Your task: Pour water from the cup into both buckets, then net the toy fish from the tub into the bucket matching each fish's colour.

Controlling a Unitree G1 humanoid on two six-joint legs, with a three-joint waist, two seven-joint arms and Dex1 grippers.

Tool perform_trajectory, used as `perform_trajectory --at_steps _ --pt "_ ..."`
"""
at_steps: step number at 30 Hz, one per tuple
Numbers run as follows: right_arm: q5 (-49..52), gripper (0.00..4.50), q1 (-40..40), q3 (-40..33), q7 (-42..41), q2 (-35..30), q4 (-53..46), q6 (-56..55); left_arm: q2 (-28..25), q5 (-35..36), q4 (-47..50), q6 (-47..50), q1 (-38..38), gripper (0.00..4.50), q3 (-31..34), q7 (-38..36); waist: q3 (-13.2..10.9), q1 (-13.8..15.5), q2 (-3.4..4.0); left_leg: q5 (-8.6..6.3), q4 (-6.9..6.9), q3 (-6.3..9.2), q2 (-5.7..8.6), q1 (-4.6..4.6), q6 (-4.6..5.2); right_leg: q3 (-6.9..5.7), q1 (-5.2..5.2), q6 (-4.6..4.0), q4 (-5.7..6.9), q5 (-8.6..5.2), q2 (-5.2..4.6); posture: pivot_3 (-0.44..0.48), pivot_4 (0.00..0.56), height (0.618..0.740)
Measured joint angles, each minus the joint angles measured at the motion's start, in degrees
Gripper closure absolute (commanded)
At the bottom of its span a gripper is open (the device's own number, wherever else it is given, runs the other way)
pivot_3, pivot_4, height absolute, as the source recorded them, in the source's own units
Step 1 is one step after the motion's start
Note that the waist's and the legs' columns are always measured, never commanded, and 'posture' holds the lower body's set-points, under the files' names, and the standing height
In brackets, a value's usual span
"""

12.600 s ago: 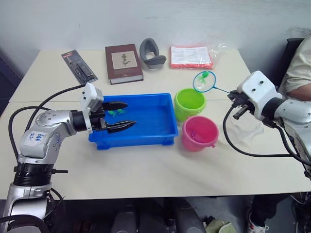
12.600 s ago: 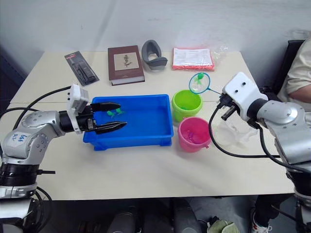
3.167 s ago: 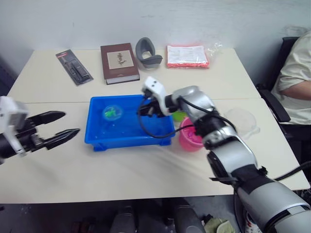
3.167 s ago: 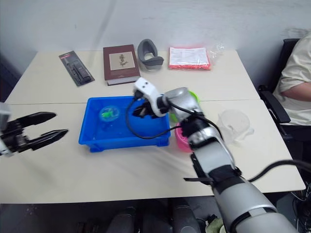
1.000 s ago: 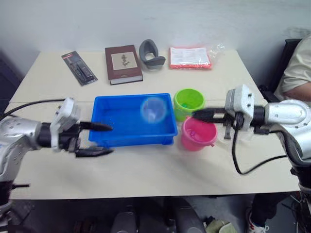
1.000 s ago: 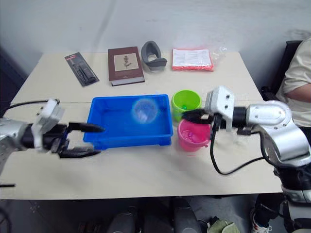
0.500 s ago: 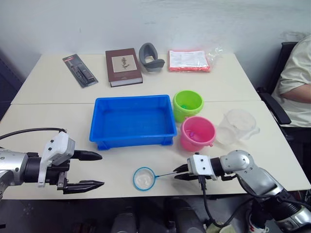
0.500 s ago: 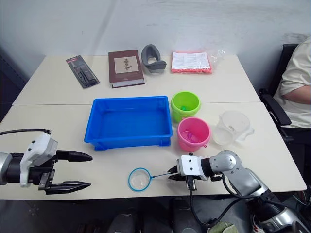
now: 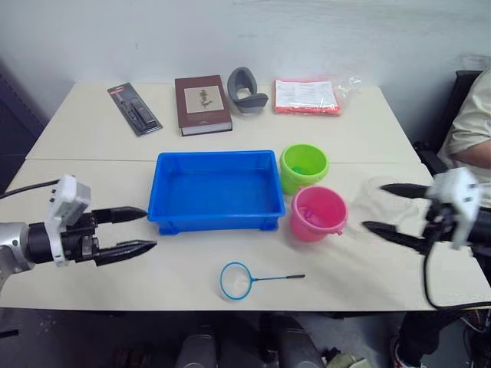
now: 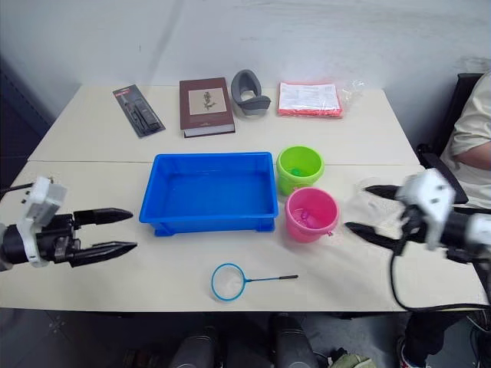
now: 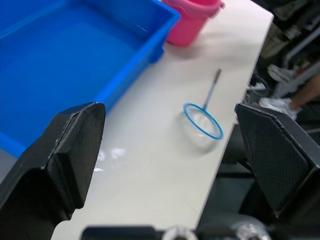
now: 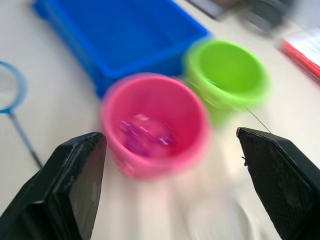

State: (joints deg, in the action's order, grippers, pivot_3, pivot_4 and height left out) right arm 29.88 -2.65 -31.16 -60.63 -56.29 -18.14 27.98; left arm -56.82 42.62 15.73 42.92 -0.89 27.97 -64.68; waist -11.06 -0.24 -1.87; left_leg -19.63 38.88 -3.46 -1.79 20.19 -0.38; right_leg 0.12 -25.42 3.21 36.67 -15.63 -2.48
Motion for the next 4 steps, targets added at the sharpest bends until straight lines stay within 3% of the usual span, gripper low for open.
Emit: perform_trajectory --at_steps 4 --pt "0.1 0.06 -6.2 -7.6 0.7 1.2 0.6 3.0 0.3 -0.2 -1.3 -1.0 -0.8 0.00 -1.1 0.2 0.0 -0.2 0.00 0.00 -0.02 -0.11 -0.01 -0.04 0.01 0.10 0.00 0.04 0.01 0.02 0.04 0.000 0.150 0.740"
